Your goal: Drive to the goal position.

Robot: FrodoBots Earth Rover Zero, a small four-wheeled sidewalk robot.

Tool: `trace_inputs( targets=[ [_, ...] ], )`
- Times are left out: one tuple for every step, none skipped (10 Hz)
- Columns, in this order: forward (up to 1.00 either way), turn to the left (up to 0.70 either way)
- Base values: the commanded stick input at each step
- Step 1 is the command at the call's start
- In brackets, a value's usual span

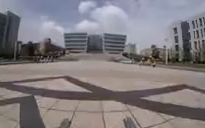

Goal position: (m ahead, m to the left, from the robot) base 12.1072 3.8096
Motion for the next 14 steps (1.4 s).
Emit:
trace_inputs(
  targets=[
    [1.0,0.0],
    [1.0,0.0],
    [1.0,0.0],
    [1.0,0.0],
    [1.0,0.0],
    [1.0,0.0],
    [1.0,0.0],
    [1.0,0.0],
    [1.0,0.0],
    [1.0,0.0],
    [1.0,0.0],
    [1.0,0.0],
    [1.0,0.0],
    [1.0,0.0]
  ],
)
